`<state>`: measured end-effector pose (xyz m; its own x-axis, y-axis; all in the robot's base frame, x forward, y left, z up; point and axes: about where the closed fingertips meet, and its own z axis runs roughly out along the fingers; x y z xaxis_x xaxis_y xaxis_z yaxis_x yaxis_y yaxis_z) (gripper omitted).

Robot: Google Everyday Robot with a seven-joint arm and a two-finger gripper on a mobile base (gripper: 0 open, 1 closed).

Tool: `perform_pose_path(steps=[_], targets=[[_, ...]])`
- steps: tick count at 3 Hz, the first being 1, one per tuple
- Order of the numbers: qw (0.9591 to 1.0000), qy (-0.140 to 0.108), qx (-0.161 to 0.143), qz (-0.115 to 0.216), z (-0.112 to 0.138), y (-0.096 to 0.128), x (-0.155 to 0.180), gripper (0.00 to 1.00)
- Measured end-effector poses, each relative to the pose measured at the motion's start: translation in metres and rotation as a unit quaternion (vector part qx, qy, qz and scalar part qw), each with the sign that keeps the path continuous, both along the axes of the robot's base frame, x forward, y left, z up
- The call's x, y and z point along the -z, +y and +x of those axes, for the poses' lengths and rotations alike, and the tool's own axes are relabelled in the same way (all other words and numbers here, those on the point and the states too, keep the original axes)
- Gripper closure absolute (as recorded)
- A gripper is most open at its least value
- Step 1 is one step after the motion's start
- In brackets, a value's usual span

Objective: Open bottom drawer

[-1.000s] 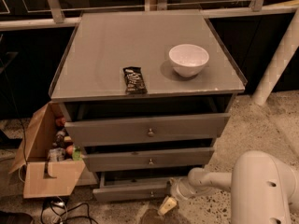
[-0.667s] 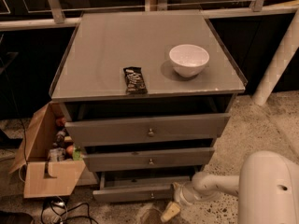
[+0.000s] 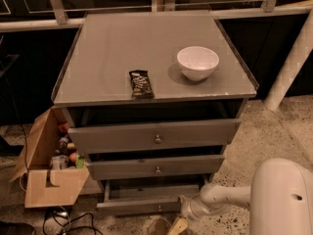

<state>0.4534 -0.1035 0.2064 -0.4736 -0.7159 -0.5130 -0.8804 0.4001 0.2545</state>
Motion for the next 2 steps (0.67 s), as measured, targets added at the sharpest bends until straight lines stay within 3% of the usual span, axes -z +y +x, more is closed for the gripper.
perform_pose_path(steps=[1, 2], targets=[[0.9998, -0.017, 0.002, 0.003, 0.007, 0.001, -0.010, 0.00], [0.9988, -0.049, 0.006, -0.002, 0.024, -0.004, -0.028, 0.00]])
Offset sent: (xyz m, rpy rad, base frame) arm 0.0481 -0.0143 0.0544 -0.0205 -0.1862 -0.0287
